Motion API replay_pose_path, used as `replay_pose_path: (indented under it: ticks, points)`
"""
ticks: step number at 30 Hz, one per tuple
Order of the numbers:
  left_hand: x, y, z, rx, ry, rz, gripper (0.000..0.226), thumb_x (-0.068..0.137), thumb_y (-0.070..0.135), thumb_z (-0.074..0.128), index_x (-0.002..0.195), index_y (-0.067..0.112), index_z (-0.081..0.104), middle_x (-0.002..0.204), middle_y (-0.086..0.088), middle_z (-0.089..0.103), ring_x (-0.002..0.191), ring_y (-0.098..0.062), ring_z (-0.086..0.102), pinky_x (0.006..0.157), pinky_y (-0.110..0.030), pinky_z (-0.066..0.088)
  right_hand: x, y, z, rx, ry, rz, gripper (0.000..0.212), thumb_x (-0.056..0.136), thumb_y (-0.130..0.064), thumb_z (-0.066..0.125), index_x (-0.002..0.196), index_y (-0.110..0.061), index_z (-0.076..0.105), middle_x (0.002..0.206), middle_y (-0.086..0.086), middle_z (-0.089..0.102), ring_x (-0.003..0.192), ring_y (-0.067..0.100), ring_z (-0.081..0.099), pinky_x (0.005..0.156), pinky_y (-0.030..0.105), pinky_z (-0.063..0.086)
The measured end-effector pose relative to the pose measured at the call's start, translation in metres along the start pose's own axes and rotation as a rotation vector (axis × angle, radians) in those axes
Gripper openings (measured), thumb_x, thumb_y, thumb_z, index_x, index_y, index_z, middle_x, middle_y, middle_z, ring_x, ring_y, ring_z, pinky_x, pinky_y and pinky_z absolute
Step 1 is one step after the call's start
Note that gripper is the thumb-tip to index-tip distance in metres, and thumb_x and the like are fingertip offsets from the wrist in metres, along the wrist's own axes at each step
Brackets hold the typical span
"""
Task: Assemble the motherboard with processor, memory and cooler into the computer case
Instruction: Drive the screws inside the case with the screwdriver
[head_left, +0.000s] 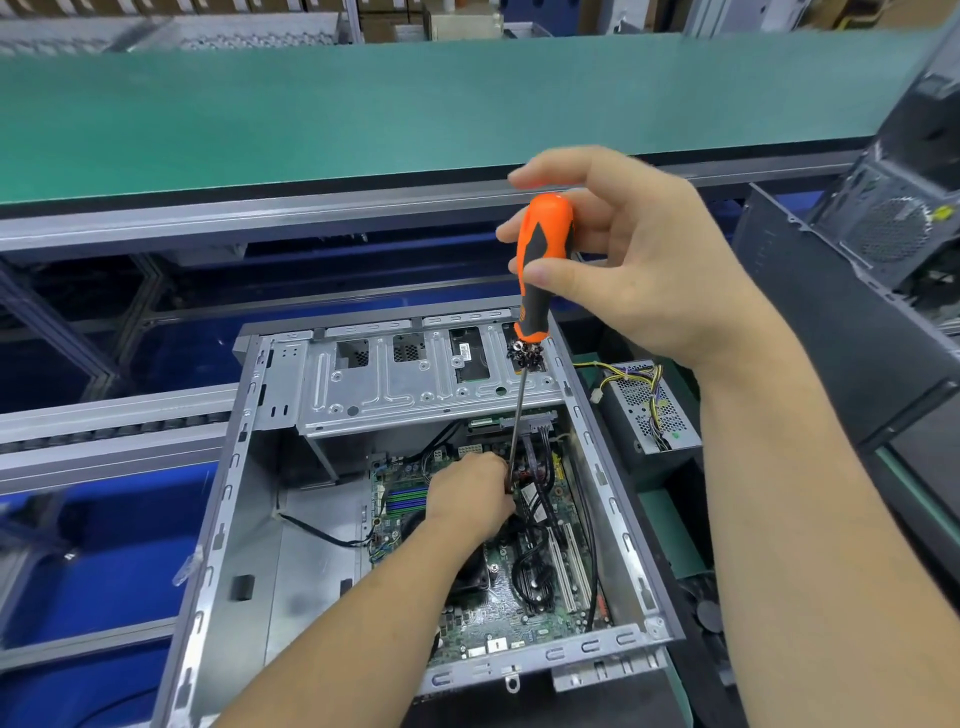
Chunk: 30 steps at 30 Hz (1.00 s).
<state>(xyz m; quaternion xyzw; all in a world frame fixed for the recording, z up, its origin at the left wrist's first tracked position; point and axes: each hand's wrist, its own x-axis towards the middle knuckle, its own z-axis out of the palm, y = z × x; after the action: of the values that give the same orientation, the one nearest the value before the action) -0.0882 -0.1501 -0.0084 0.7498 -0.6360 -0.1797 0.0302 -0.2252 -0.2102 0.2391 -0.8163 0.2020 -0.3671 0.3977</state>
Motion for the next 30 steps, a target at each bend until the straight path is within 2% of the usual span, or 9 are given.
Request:
replay_pose_path:
  ticks: [3, 6, 8, 11, 14, 17, 19, 27, 30]
  points:
    - [0.000, 0.001, -0.001, 0.016, -0.001, 0.000, 0.021, 0.088, 0.025, 0.064, 0.075, 0.019, 0.050, 0.095, -0.003, 0.061, 0.088, -0.027, 0.061, 0.067, -0.035, 0.047, 0.003, -0.001, 0.000, 0.035, -0.031, 0.033, 0.041, 0.087, 0.010, 0.067, 0.113, -0.018, 0.054, 0.107, 0.016, 0.072, 0.097, 0.015, 0.073, 0.087, 0.034, 0.060]
    - [-0.001, 0.001, -0.002, 0.028, -0.005, 0.005, 0.020, 0.089, 0.026, 0.064, 0.077, 0.018, 0.052, 0.095, -0.003, 0.060, 0.083, -0.027, 0.061, 0.066, -0.034, 0.044, 0.004, 0.000, 0.001, 0.038, -0.056, 0.027, 0.040, 0.088, 0.010, 0.066, 0.115, -0.017, 0.058, 0.110, 0.016, 0.071, 0.101, 0.012, 0.072, 0.086, 0.031, 0.059]
    - [-0.001, 0.001, -0.003, 0.026, -0.006, 0.004, 0.020, 0.089, 0.026, 0.064, 0.076, 0.018, 0.052, 0.094, -0.003, 0.059, 0.080, -0.026, 0.061, 0.066, -0.034, 0.045, 0.005, 0.000, 0.003, 0.016, -0.031, 0.013, 0.040, 0.086, 0.008, 0.070, 0.117, -0.016, 0.061, 0.107, 0.016, 0.071, 0.099, 0.017, 0.072, 0.086, 0.031, 0.060]
    - [-0.002, 0.001, -0.003, 0.016, 0.001, 0.001, 0.017, 0.088, 0.023, 0.062, 0.075, 0.017, 0.053, 0.091, -0.003, 0.060, 0.081, -0.026, 0.061, 0.066, -0.034, 0.047, 0.006, 0.002, 0.006, -0.080, 0.045, -0.035, 0.040, 0.080, -0.004, 0.081, 0.114, -0.018, 0.064, 0.101, 0.014, 0.069, 0.091, 0.027, 0.069, 0.086, 0.040, 0.059]
    - [-0.002, 0.002, -0.004, 0.022, 0.004, -0.004, 0.010, 0.088, 0.021, 0.062, 0.081, 0.015, 0.060, 0.091, -0.003, 0.061, 0.080, -0.027, 0.062, 0.069, -0.035, 0.052, 0.005, 0.003, 0.006, -0.139, 0.075, -0.061, 0.042, 0.077, -0.013, 0.086, 0.112, -0.022, 0.066, 0.100, 0.007, 0.068, 0.085, 0.027, 0.066, 0.083, 0.041, 0.058]
    - [-0.002, 0.003, -0.004, 0.035, 0.004, -0.009, 0.009, 0.087, 0.021, 0.063, 0.081, 0.015, 0.059, 0.091, -0.003, 0.062, 0.081, -0.027, 0.063, 0.071, -0.036, 0.053, 0.004, 0.003, 0.005, -0.126, 0.074, -0.072, 0.043, 0.076, -0.012, 0.086, 0.112, -0.025, 0.066, 0.097, -0.014, 0.066, 0.083, 0.023, 0.066, 0.083, 0.040, 0.058]
    - [-0.002, 0.003, -0.004, 0.040, 0.007, -0.015, 0.008, 0.087, 0.021, 0.063, 0.082, 0.015, 0.059, 0.092, -0.004, 0.063, 0.081, -0.028, 0.063, 0.071, -0.036, 0.053, 0.003, 0.003, 0.004, -0.115, 0.071, -0.075, 0.044, 0.076, -0.011, 0.085, 0.114, -0.025, 0.066, 0.095, -0.020, 0.064, 0.083, 0.022, 0.067, 0.081, 0.040, 0.059]
    - [-0.001, 0.003, -0.001, 0.046, 0.018, -0.016, 0.009, 0.086, 0.022, 0.063, 0.081, 0.016, 0.059, 0.090, -0.003, 0.062, 0.081, -0.027, 0.062, 0.066, -0.033, 0.046, 0.000, 0.008, 0.000, -0.084, 0.098, -0.066, 0.044, 0.076, -0.008, 0.085, 0.113, -0.022, 0.067, 0.096, -0.016, 0.064, 0.083, 0.020, 0.067, 0.075, 0.038, 0.061]
    - [0.000, 0.002, 0.000, 0.045, 0.017, -0.010, 0.009, 0.086, 0.023, 0.064, 0.082, 0.016, 0.059, 0.092, -0.003, 0.063, 0.082, -0.028, 0.062, 0.067, -0.034, 0.046, -0.001, 0.012, 0.000, -0.083, 0.103, -0.058, 0.043, 0.075, -0.009, 0.086, 0.112, -0.022, 0.067, 0.097, -0.009, 0.065, 0.084, 0.026, 0.068, 0.073, 0.040, 0.061]
